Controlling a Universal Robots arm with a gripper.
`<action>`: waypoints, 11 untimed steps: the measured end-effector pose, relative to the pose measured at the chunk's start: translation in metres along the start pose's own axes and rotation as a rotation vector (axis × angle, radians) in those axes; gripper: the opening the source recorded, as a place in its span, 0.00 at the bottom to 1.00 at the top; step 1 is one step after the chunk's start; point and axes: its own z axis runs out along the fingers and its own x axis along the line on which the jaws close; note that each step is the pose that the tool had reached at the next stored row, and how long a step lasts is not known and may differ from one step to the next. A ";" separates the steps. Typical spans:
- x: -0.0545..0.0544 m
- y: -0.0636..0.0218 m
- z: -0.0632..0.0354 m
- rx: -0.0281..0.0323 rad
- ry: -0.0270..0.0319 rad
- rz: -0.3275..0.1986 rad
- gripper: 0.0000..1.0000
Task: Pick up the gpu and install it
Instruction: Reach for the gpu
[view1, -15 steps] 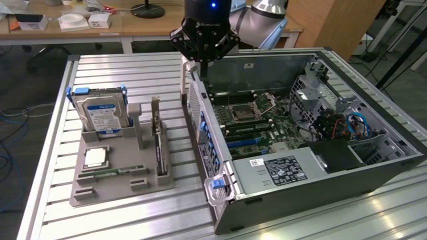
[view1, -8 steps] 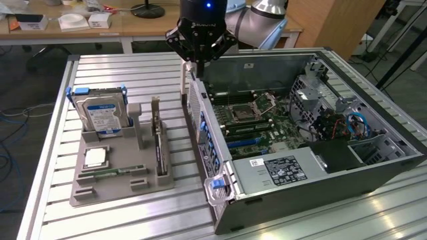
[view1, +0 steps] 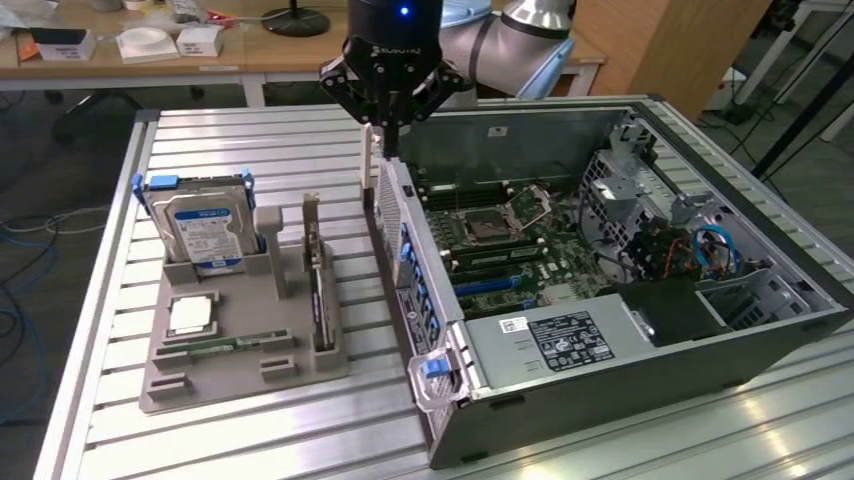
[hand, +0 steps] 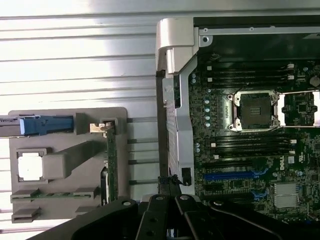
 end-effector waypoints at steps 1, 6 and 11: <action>0.001 -0.0002 0.0000 0.0000 0.0000 0.000 0.11; 0.007 -0.0009 0.0001 0.0000 0.0000 0.000 0.11; 0.013 -0.0018 0.0001 -0.0001 0.0000 0.000 0.11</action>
